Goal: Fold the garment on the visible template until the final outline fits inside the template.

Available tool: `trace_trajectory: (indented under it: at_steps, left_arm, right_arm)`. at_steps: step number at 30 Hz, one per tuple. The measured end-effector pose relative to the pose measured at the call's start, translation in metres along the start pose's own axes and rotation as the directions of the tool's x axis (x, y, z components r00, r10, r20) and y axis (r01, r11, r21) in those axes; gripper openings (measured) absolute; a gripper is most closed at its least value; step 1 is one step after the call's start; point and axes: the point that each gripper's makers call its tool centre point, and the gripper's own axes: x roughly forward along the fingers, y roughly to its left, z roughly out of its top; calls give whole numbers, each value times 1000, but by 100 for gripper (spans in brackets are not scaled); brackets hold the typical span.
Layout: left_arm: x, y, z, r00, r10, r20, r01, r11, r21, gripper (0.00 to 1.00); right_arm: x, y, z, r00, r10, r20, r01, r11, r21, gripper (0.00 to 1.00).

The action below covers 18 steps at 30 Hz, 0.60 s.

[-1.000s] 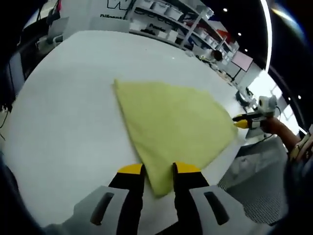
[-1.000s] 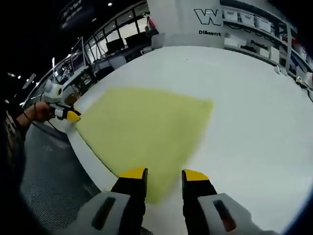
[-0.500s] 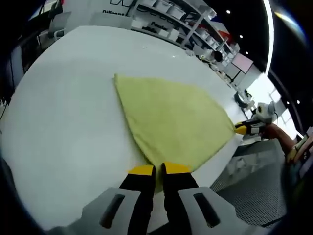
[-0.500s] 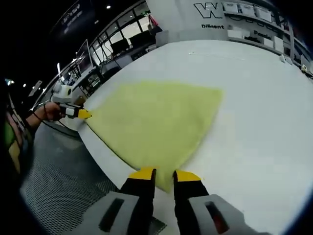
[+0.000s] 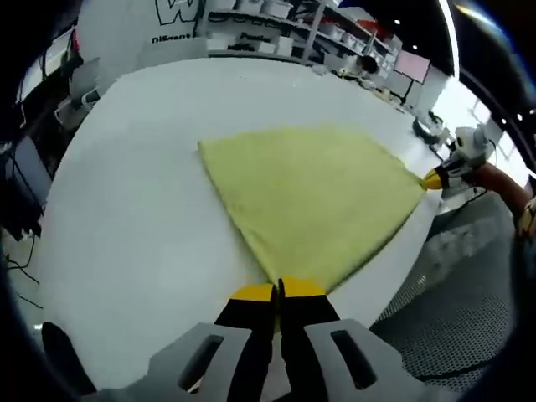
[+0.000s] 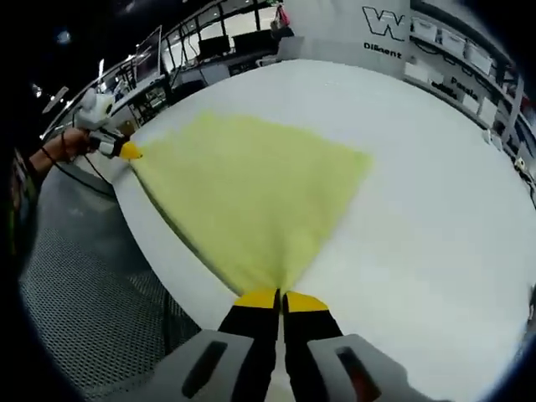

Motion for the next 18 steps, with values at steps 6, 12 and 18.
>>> trace_trajectory:
  at_steps: [6, 12, 18]
  left_arm:
    - [-9, -6, 10, 996, -51, 72, 50, 999, 8, 3]
    - [-16, 9, 30, 982, 28, 184, -21, 999, -38, 32]
    - [-28, 9, 59, 948, 70, 309, -74, 997, 1, 40]
  right_arm:
    - [-7, -2, 16, 995, 12, 97, -17, 998, 56, 7]
    - [-19, -24, 36, 972, -69, 222, 28, 983, 184, 21]
    - [-21, -35, 45, 956, -151, 253, 93, 969, 229, 32]
